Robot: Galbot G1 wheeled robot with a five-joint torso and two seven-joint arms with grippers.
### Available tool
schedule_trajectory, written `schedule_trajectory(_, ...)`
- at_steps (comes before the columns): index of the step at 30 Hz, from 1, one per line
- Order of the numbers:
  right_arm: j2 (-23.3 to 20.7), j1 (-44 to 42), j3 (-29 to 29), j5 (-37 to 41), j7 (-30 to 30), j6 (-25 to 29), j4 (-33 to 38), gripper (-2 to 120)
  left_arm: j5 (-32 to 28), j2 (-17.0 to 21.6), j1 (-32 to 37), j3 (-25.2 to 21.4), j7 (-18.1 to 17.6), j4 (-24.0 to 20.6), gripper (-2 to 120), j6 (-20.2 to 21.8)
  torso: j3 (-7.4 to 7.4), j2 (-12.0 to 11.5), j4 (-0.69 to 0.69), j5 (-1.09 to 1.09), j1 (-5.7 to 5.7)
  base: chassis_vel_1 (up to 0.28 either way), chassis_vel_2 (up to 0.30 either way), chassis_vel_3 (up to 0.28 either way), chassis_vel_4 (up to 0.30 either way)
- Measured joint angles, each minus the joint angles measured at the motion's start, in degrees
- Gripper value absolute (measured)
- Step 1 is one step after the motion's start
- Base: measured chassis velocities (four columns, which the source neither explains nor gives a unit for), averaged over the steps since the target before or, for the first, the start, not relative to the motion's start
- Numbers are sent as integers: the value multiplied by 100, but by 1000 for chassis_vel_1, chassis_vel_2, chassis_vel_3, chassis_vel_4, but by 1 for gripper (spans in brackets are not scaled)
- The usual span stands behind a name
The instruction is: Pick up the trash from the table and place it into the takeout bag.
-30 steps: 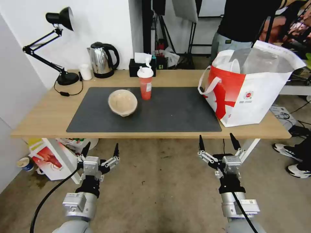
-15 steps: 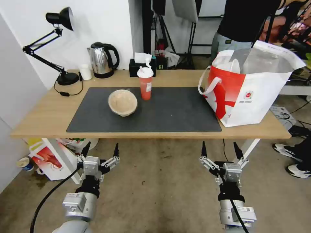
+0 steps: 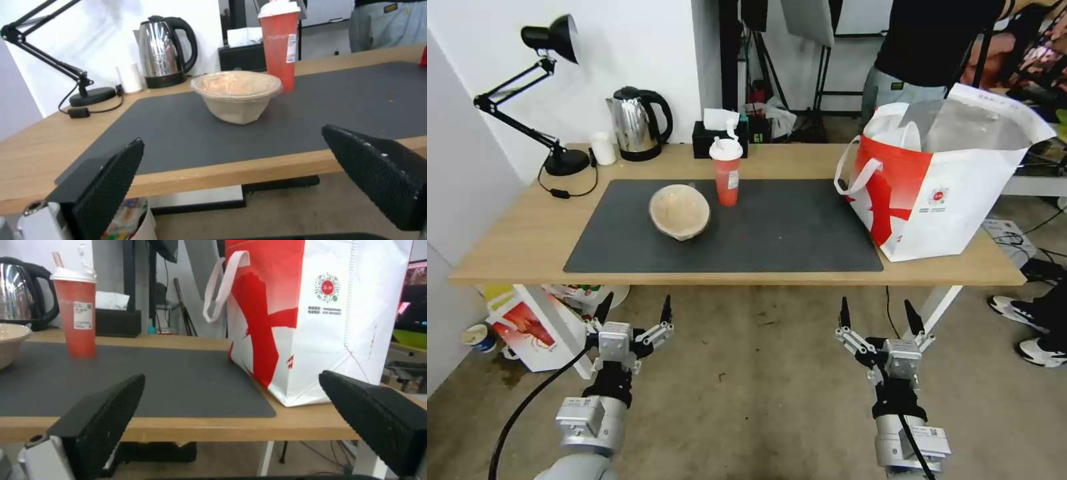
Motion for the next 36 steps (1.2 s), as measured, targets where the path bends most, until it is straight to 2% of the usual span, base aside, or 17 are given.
schedule_trajectory(8, 28, 3, -7, -80, -16, 15, -36, 100, 0, 0, 0, 0, 0, 0, 100, 0, 0, 0, 0, 1, 0, 0, 0, 0, 0)
schedule_trajectory(14, -52, 72, 63, -95, -183, 60, 348, 100, 0, 0, 0, 0, 0, 0, 100, 0, 0, 0, 0, 0, -1, 0, 0, 0, 0)
schedule_trajectory(18, -290, 453, 311, 537, -821, -45, 1015, 100, 0, 0, 0, 0, 0, 0, 100, 0, 0, 0, 1, 0, -1, 0, 0, 0, 0)
schedule_trajectory(23, -402, 802, 397, 994, -1352, -51, 1125, 100, 0, 0, 0, 0, 0, 0, 100, 0, 0, 0, 0, 1, -1, 0, 0, 0, 0)
schedule_trajectory(29, -514, 1106, 395, 1289, -1678, -39, 1157, 100, 0, 0, 0, 0, 0, 0, 100, 0, 1, 0, 0, 1, -1, 0, 0, 0, 0)
schedule_trajectory(33, -683, 1499, 395, 1816, -2044, 1, 1125, 100, 0, 0, 0, 0, 0, 0, 100, 0, 1, 0, 0, 0, -1, 0, 0, 0, 0)
schedule_trajectory(36, -683, 1499, 395, 1816, -2044, 1, 1125, 100, 0, 0, 0, 0, 0, 0, 100, 0, 1, 0, 0, 0, -1, 0, 0, 0, 0)
